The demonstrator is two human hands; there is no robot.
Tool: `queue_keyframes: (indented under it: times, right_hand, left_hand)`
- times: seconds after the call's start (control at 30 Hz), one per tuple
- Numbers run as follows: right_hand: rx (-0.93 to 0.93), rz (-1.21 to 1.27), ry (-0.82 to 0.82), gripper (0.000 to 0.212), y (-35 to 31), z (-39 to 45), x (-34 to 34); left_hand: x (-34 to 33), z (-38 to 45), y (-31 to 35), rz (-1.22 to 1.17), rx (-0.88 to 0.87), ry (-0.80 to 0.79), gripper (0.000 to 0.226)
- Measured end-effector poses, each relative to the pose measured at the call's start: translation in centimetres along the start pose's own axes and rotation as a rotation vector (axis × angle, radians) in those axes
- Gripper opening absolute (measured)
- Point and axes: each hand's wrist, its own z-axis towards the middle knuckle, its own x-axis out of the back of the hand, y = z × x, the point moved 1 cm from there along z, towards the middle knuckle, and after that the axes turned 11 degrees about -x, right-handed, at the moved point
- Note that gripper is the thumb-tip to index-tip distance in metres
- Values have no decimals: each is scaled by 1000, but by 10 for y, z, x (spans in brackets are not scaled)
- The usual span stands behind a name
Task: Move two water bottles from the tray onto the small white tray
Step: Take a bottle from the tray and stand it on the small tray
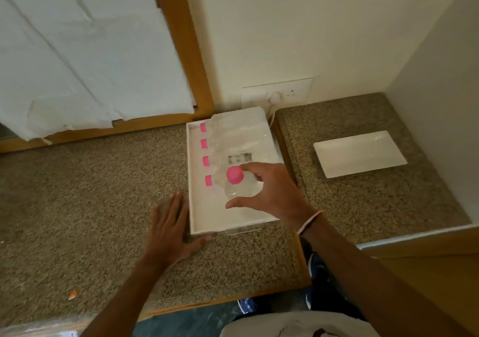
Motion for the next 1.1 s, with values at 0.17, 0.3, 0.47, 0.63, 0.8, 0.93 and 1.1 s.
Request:
queue_keyframes:
  times: [0.17,0.3,0.47,0.63,0.8,0.93,1.1]
  right_hand:
    - [-4,194,90,71,12,3,36]
    - [-19,239,128,70,27,8,78]
    - [10,256,175,64,58,11,144]
    - [23,154,179,64,96,17,202]
    - [-40,134,187,64,146,23,239]
    - [-41,137,163,59,175,37,251]
    - [-54,143,119,64,198,51,248]
  left_hand:
    - [32,15,14,5,135,32,122]
    - [68,48,47,-8,122,70,123]
    - [88,108,121,-20,6,152,118]
    - [84,164,188,17,-81,240,110]
    - [62,212,251,-34,-117,222,111]
    - [32,233,292,-113,-70,201,109]
    - [-6,242,302,-154,34,145,115]
